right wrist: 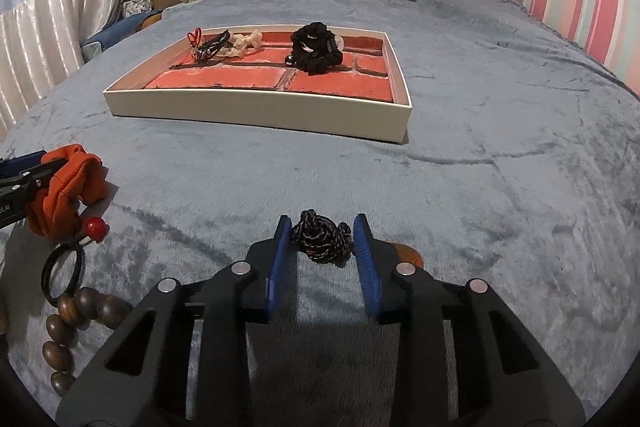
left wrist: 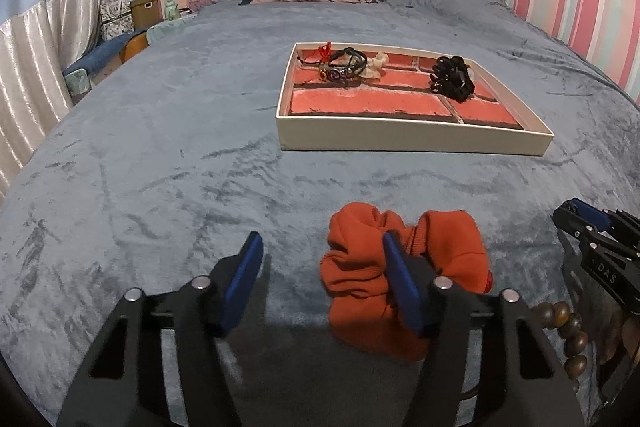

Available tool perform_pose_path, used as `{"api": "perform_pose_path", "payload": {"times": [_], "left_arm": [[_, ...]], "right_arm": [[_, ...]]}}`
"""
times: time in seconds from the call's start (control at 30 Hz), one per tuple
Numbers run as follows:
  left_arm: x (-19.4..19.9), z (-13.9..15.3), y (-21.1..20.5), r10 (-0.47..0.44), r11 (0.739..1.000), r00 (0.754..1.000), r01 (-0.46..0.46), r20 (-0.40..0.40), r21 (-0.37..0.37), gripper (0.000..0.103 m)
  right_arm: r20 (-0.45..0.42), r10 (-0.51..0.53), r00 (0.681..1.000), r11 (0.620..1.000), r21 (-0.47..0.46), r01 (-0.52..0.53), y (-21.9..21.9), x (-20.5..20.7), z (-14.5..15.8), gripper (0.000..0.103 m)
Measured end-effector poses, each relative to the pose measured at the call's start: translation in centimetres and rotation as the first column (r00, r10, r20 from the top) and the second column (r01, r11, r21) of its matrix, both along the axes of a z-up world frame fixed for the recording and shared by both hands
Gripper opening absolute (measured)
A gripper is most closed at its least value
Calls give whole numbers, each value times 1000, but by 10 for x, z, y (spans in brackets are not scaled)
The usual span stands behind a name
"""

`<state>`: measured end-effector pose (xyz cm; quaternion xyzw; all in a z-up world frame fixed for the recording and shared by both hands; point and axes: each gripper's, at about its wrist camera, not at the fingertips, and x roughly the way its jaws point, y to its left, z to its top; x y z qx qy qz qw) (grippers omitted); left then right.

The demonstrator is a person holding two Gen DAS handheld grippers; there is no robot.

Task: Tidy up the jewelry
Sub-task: 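Close the left gripper on the orange scrunchie while the right grasps the beaded pendant, then carry the orange scrunchie and beaded pendant over the tray with both grippers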

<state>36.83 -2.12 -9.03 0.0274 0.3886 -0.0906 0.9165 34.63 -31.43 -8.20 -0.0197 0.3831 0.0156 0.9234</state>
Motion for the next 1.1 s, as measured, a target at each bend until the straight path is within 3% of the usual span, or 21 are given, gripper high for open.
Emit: {"api": "perform_pose_path", "payload": {"times": [0.23,0.33,0.63,1.1], "left_arm": [[3,-4,-2,-19,1000,1000,18,-22,-9,23],[3,-3,0,-17,1000,1000,17,-18,-7,17],[0,10,3,-14,1000,1000,14,8,-18,11],[-5,56,3,-23,999,996,26,89,-31,11]], "right_arm": [[9,-1,1000,1000,14,1,-3,1,1,26],[26,-9,1000,1000,16,9,-3,-1,5,25],[43,-31,999,998,57,29,-10,-2,20,25],[66,-51,997,991,126,43,-22,-5,58,25]]}}
